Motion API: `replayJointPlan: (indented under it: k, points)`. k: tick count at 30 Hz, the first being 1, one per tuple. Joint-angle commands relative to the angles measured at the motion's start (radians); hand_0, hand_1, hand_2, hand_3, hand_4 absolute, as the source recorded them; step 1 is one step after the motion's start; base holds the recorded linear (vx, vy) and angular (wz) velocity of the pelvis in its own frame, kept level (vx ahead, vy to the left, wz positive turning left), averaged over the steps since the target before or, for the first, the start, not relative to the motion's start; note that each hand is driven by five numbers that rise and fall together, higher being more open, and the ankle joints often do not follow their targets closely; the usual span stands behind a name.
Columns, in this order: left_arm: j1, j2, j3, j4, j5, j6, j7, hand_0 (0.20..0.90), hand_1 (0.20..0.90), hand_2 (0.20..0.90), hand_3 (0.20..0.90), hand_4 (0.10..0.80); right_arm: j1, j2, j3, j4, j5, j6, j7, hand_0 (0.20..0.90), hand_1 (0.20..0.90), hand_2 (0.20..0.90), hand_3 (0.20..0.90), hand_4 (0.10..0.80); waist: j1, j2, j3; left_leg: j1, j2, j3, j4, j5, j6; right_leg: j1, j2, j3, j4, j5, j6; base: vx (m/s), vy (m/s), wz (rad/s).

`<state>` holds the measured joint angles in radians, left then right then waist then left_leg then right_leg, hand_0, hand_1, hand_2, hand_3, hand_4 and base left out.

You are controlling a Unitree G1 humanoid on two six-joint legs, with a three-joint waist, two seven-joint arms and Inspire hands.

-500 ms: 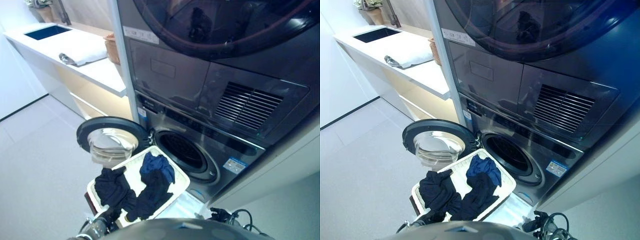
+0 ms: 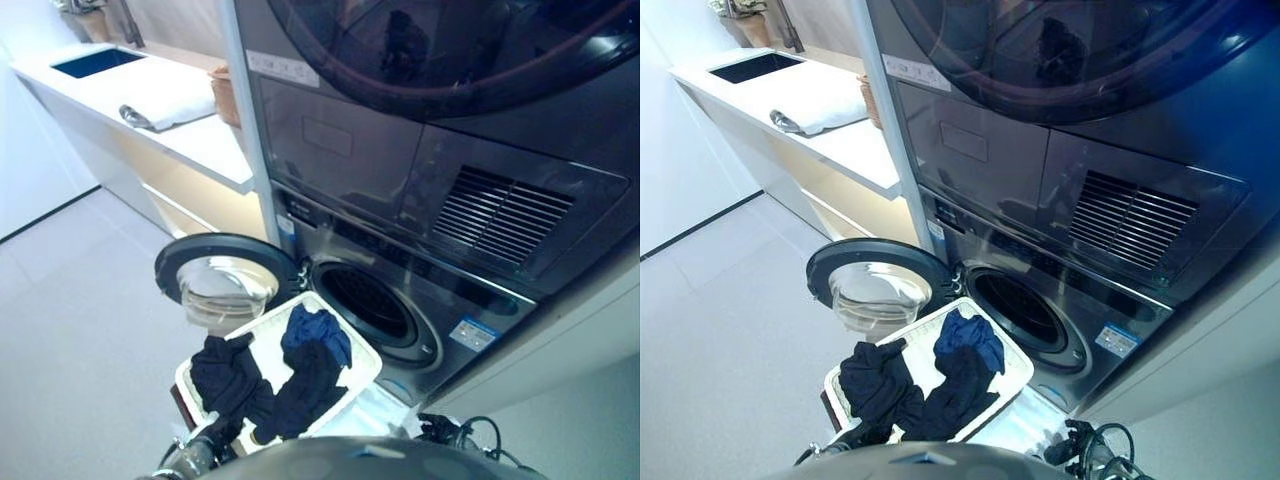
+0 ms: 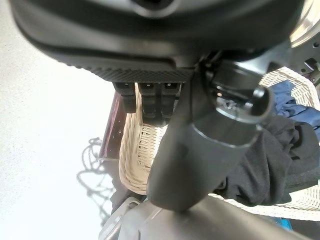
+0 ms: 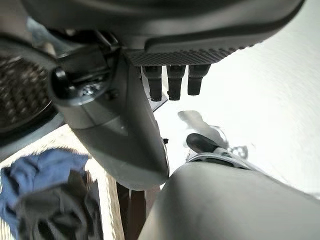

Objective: Pick up the clothes and place them into the washing machine

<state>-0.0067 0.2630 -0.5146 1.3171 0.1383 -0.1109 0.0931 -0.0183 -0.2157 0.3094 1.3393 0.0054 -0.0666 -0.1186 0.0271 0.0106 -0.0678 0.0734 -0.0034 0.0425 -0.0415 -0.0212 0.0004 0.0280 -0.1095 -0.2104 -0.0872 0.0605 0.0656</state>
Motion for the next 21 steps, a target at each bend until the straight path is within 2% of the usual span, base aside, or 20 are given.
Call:
replayJointPlan:
  k: [1,4,11,21]
  points:
    - [-0.053,-0.027,0.030,0.010,-0.004,-0.045,0.029,0.900,0.900,0.900,0.900,0.800,-0.031,-0.002,0.062,-0.051,-0.028,-0.037,-0.013,0.900,0.900,0.900,0.900,0.800,0.010,-0.024,0.024,-0.099,-0.043,-0.064,0.005,0.035,0.006,0.000,-0.024,-0.018,0.117,-0.096,0.047,-0.025,-0.022,0.26]
    - [-0.053,-0.013,0.031,0.005,-0.007,-0.050,0.036,0.900,0.900,0.900,0.900,0.800,-0.042,-0.013,0.075,-0.109,-0.026,-0.046,-0.020,0.900,0.900,0.900,0.900,0.800,0.019,-0.027,0.035,-0.114,-0.046,-0.085,-0.001,0.048,0.000,-0.001,-0.025,-0.045,0.112,-0.095,0.047,-0.030,-0.027,0.30]
    - [-0.087,0.040,0.012,-0.051,-0.032,-0.070,0.076,0.900,0.900,0.900,0.900,0.800,-0.129,-0.076,0.054,-0.317,0.020,-0.070,-0.090,0.900,0.900,0.900,0.900,0.800,0.054,-0.034,0.092,-0.225,-0.068,-0.201,0.001,0.105,-0.029,-0.028,-0.025,-0.168,0.107,-0.100,0.036,-0.069,-0.047,0.61]
    - [-0.087,0.067,0.030,-0.073,-0.089,-0.074,0.107,0.900,0.900,0.900,0.900,0.800,-0.314,-0.103,0.107,-0.363,0.042,-0.082,-0.135,0.900,0.900,0.900,0.900,0.800,0.106,-0.042,0.148,-0.317,-0.094,-0.258,0.008,0.143,-0.043,-0.068,-0.019,-0.223,0.100,-0.109,0.023,-0.019,-0.025,0.44]
